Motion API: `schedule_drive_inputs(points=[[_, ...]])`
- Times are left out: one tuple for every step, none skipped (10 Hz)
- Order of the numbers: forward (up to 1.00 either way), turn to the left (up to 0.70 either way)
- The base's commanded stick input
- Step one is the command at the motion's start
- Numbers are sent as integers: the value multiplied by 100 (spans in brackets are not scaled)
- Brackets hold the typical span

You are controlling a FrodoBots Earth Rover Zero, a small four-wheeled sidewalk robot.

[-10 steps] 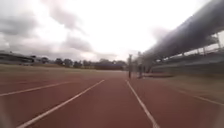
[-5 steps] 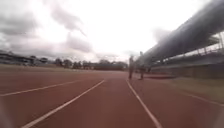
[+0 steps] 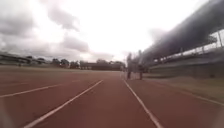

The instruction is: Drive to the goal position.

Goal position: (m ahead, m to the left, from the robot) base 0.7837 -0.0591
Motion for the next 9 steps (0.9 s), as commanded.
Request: schedule_drive_inputs(points=[[85,0],[85,0],[85,0],[85,0],[85,0],[85,0],[85,0],[85,0],[85,0]])
